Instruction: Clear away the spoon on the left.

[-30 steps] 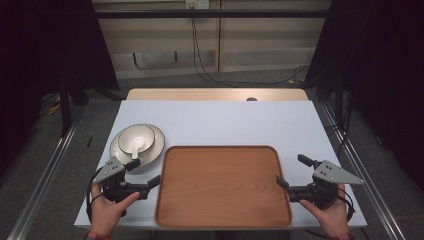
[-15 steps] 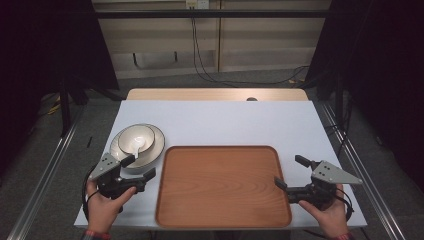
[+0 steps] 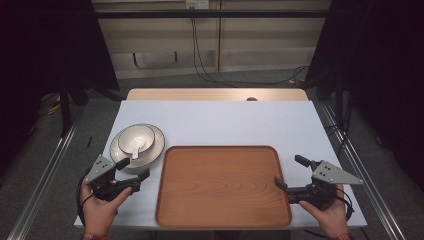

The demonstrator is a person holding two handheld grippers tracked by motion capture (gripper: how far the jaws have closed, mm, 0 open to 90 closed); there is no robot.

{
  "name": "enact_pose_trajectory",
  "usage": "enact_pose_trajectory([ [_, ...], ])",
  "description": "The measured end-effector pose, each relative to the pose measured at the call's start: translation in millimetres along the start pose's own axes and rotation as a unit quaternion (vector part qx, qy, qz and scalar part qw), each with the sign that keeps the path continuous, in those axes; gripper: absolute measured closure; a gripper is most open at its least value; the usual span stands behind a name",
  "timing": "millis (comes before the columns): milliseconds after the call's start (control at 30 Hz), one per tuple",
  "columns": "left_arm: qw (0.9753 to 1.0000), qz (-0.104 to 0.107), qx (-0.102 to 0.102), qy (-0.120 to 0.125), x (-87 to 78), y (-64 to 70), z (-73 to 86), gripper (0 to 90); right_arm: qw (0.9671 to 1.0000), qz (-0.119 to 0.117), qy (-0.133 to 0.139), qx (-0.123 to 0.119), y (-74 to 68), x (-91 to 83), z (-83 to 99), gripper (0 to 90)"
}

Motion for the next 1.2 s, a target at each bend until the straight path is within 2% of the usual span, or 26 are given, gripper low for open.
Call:
enact_pose_trajectory([
  [33, 1.0000, -0.010, 0.000, -0.001, 0.7, -3.7, 0.1, 17.6, 1.0000, -0.001, 0.000, 0.002, 0.0, 0.0, 0.1, 2.3],
  [133, 0.9999, -0.017, -0.001, -0.001, 2.9, -8.0, 0.3, 21.2, 1.0000, -0.001, 0.000, 0.004, 0.2, 0.2, 0.2, 2.2],
  [233, 0.9994, -0.034, 0.000, 0.000, 6.6, -15.2, 0.1, 26.1, 1.0000, 0.000, -0.001, 0.001, 0.2, 1.0, 0.7, 2.3],
  [433, 0.9989, -0.046, -0.001, 0.002, 10.9, -21.2, 2.2, 34.8, 1.0000, 0.000, -0.002, 0.001, 0.4, 1.6, 1.0, 2.2],
  [533, 0.9981, -0.060, 0.009, 0.005, 11.5, -24.5, 0.9, 38.3, 1.0000, 0.000, -0.002, 0.002, 0.2, 1.7, 0.9, 2.3],
  [633, 0.9983, -0.057, 0.011, 0.008, 13.3, -25.7, 0.0, 41.7, 1.0000, 0.001, -0.002, 0.001, 0.2, 1.8, 0.9, 2.3],
  [700, 0.9983, -0.056, 0.004, 0.011, 15.3, -25.7, -0.5, 43.5, 1.0000, -0.002, -0.002, 0.002, 0.1, 1.9, 1.0, 2.3],
  [933, 0.9982, -0.060, -0.002, 0.009, 19.9, -26.9, -0.2, 53.1, 1.0000, -0.003, -0.004, 0.003, -0.1, 2.1, 1.3, 2.3],
  [1200, 0.9980, -0.063, 0.004, 0.004, 21.4, -27.2, 1.8, 57.1, 1.0000, -0.003, -0.005, 0.000, -0.3, 2.3, 1.6, 2.7],
])
Point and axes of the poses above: each handheld gripper's, and its own axes: x roughly forward along the jaws, z roughly out of its underside, y roughly to its right, the point moved 6 cm from there along x, roughly forward along the jaws, and after that the axes turned 2 degrees about -z, right-handed, at the moved point
